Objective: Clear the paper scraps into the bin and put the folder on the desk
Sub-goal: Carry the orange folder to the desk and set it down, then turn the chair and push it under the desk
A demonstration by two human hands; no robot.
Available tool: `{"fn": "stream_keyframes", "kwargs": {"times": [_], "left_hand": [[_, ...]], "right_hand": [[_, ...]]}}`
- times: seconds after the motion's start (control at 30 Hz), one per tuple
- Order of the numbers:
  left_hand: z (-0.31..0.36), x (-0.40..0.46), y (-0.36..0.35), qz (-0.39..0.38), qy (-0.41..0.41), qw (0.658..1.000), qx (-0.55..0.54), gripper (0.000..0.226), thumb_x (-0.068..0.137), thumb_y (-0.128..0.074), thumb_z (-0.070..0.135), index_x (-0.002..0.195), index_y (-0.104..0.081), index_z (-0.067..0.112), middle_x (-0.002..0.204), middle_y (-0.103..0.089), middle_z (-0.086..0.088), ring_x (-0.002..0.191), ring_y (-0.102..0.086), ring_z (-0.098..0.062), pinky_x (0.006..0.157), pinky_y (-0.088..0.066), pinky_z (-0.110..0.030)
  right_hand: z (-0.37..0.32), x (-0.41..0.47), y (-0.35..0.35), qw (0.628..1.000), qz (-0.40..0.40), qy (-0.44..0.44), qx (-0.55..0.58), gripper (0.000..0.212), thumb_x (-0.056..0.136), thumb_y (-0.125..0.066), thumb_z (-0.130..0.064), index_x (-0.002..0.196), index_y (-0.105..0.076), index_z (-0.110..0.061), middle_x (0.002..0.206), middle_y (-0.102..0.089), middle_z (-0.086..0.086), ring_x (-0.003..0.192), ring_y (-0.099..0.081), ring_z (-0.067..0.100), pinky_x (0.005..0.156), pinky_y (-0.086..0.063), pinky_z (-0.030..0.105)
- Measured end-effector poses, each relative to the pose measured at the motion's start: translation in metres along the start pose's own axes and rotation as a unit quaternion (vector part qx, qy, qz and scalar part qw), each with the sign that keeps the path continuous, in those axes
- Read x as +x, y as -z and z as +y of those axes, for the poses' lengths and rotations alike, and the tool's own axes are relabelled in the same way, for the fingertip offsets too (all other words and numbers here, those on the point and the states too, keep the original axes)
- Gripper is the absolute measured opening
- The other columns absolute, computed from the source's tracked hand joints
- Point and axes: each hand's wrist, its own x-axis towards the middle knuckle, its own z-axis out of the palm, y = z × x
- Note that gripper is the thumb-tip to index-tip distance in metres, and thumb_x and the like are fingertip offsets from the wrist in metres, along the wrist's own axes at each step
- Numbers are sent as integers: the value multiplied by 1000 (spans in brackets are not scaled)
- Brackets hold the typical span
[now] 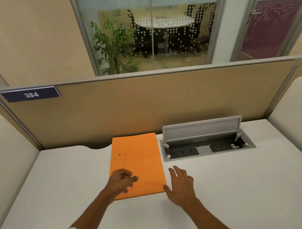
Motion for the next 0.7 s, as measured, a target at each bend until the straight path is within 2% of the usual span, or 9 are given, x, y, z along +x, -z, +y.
{"fn": "stream_keyframes", "kwargs": {"times": [0.2, 0.27, 0.4, 0.47, 0.57, 0.7], "left_hand": [[22, -26, -39, -49, -41, 997, 32, 34, 79, -82, 26, 102, -65, 8, 94, -73, -21, 88, -72, -29, 60, -54, -34], [30, -28, -56, -75, -55, 995, 43, 35, 79, -83, 26, 102, -64, 8, 94, -73, -20, 87, -72, -29, 60, -53, -33], [35, -44, -97, -147, -97, 981, 78, 35, 80, -82, 22, 100, -64, 0, 90, -72, -21, 73, -67, -22, 57, -49, -32], [34, -56, -117, -181, -125, 971, 96, 33, 80, -81, 22, 93, -63, -3, 81, -70, -19, 69, -66, -20, 55, -49, -31], [36, -78, -147, -215, -165, 953, 136, 29, 80, -81, 25, 73, -61, 6, 63, -64, -8, 59, -61, -18, 53, -46, -27], [36, -112, -191, -237, -229, 930, 161, 45, 79, -81, 29, 56, -44, 16, 51, -44, 5, 51, -42, -11, 53, -36, -24]], "right_hand": [[36, -62, 21, 999, 44, -26, 15, 67, 98, -46, -55, 154, -30, -22, 160, -32, 2, 144, -34, 23, 113, -34, 42], [51, -85, 27, 997, 65, -34, 28, 59, 99, -46, -50, 150, -37, -23, 152, -44, 0, 137, -43, 21, 108, -40, 38], [78, -145, 32, 991, 100, -90, 29, 47, 98, -46, -47, 139, -46, -25, 131, -62, -6, 123, -55, 17, 95, -50, 35], [90, -173, 32, 985, 119, -123, 34, 45, 97, -46, -47, 136, -48, -26, 124, -65, -7, 118, -58, 16, 91, -52, 34], [102, -213, 34, 973, 148, -169, 53, 43, 96, -49, -48, 133, -52, -26, 116, -69, -8, 110, -63, 15, 85, -52, 31], [116, -275, 36, 951, 186, -231, 91, 37, 94, -54, -46, 125, -58, -25, 99, -72, -9, 95, -69, 16, 76, -48, 27]]}}
